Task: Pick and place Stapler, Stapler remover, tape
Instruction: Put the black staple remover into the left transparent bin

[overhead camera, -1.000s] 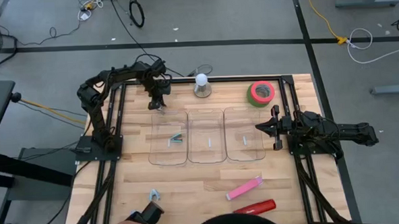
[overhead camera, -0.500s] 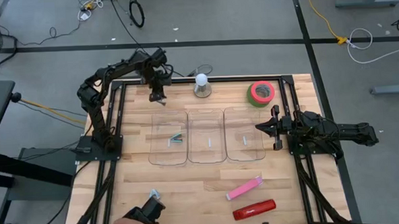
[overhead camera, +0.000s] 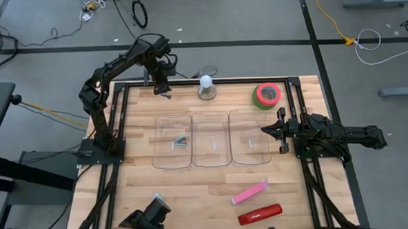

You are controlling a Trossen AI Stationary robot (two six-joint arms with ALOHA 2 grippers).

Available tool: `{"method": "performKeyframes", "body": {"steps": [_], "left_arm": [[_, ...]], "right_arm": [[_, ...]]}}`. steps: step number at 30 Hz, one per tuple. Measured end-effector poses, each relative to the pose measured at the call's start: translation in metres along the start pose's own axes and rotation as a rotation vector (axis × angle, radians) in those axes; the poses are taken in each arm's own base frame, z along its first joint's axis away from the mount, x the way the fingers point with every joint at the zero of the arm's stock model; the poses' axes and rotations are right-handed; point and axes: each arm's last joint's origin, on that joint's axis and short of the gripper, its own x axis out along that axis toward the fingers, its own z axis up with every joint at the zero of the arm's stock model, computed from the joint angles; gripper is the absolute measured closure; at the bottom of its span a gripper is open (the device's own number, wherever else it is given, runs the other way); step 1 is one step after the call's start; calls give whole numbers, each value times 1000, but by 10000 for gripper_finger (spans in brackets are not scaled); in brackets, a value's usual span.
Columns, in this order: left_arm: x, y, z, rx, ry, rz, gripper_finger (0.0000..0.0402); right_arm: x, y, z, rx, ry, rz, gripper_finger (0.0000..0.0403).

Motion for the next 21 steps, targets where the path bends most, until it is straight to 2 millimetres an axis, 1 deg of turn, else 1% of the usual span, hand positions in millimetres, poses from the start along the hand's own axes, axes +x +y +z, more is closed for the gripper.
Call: {"method": "performKeyframes", "body": {"steps": [3,8,12,17,21], "left_arm": [[-5,-4,6,-5,-10,10,401],[-3,-16,15,9,12,23,401],[-11,-28,16,18,-35,61,401],[-21,-52,9,-2,-103,103,401],[-23,-72,0,-12,-120,104,401]], "right_arm": [[0,0,0,0,0,0,381],[0,0,0,0,0,0,381],[0,0,0,0,0,0,381],[0,0,0,0,0,0,381],[0,0,0,0,0,0,381]]}}
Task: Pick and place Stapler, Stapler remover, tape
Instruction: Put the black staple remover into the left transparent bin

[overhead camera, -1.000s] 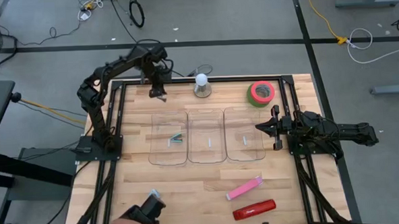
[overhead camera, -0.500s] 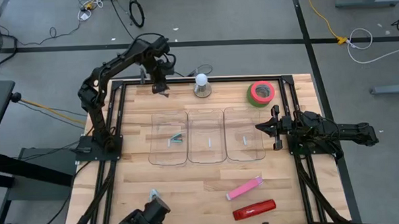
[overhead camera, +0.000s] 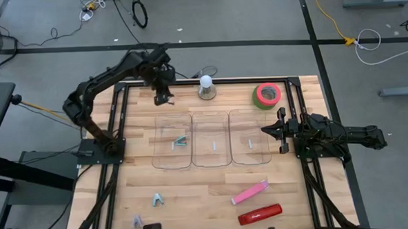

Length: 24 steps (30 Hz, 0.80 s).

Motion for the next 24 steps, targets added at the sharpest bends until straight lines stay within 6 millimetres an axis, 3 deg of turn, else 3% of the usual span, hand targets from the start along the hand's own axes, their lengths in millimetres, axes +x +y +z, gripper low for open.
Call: {"method": "performKeyframes", "body": {"steps": [14,24], "left_arm": [[-33,-61,-21,79,-128,24,402],[-32,-109,-15,155,-161,25,402]], "right_arm": [[0,0,0,0,0,0,381],[0,0,0,0,0,0,381]]}}
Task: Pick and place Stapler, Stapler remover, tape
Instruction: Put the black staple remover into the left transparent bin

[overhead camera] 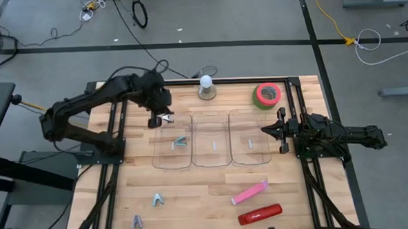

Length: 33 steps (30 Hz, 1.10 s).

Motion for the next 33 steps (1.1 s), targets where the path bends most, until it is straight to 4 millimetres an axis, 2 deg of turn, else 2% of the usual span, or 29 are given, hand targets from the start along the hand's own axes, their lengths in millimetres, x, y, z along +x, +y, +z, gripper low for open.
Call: {"method": "performKeyframes", "body": {"steps": [5,14,21,28,33], "left_arm": [[2,-17,6,49,-2,-25,402],[5,-32,10,77,8,-61,402],[19,-39,14,97,52,-94,402],[36,-37,17,92,101,-113,401],[57,-42,5,75,109,-133,401]], "right_arm": [[0,0,0,0,0,0,381],[0,0,0,0,0,0,381],[0,0,0,0,0,0,381],[0,0,0,0,0,0,381],[0,0,0,0,0,0,381]]}}
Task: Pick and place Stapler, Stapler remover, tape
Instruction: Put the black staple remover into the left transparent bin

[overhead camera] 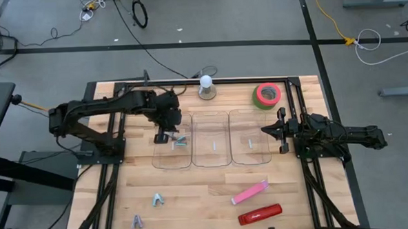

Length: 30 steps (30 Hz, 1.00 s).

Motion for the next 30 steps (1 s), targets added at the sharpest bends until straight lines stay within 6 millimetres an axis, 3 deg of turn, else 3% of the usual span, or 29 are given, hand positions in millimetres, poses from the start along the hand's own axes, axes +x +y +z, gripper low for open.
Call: {"method": "performKeyframes", "body": {"steps": [7,16,30], "left_arm": [[31,-12,-20,-10,27,-45,401],[51,-10,-36,-49,37,-63,401],[60,-3,-47,-89,42,-57,400]], "right_arm": [[0,0,0,0,0,0,381],[0,0,0,0,0,0,381],[0,0,0,0,0,0,381]]}}
